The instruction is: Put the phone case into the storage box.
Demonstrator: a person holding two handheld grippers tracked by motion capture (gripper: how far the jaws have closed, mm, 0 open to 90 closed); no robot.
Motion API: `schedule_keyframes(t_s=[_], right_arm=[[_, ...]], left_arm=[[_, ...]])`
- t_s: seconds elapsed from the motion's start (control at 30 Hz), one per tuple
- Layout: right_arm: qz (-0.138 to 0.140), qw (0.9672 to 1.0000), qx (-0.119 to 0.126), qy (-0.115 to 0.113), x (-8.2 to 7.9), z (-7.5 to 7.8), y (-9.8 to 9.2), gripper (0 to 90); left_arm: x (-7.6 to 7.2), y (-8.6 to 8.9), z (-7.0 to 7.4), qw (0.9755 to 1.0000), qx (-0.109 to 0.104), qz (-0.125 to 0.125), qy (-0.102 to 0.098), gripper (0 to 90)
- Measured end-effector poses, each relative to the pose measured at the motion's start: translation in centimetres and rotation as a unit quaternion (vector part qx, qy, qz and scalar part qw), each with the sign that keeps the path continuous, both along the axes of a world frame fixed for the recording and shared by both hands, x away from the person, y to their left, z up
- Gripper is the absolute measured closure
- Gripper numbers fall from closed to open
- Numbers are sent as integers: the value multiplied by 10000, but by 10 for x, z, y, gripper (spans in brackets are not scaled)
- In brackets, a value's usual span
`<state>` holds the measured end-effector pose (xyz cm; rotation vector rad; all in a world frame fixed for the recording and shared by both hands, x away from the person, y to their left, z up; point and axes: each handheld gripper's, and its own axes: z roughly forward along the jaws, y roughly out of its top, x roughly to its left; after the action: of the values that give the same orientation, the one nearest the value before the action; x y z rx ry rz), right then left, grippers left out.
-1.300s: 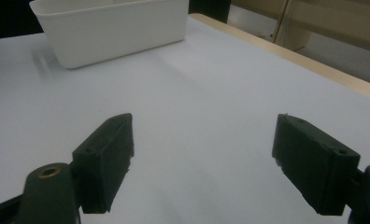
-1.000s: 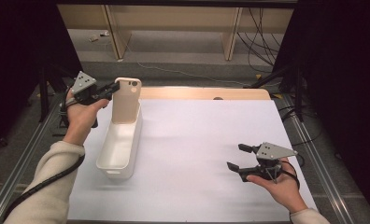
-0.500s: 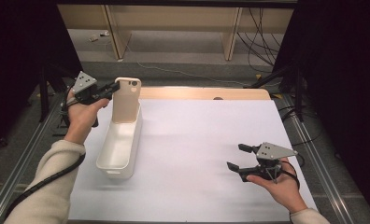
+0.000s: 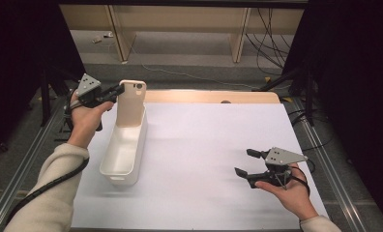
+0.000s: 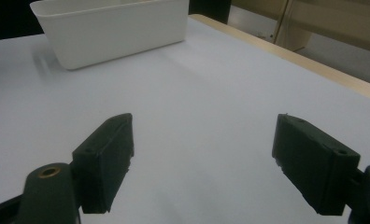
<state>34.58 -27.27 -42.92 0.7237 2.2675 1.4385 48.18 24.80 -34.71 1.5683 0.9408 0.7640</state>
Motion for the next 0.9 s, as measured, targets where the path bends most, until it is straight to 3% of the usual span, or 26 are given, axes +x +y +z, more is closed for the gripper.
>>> schedule_keyframes(t_s=[0.9], right_arm=[[16, 10000, 19, 8, 0, 0, 0, 220]], left_arm=[[8, -2, -4, 10000, -3, 31, 67, 819]])
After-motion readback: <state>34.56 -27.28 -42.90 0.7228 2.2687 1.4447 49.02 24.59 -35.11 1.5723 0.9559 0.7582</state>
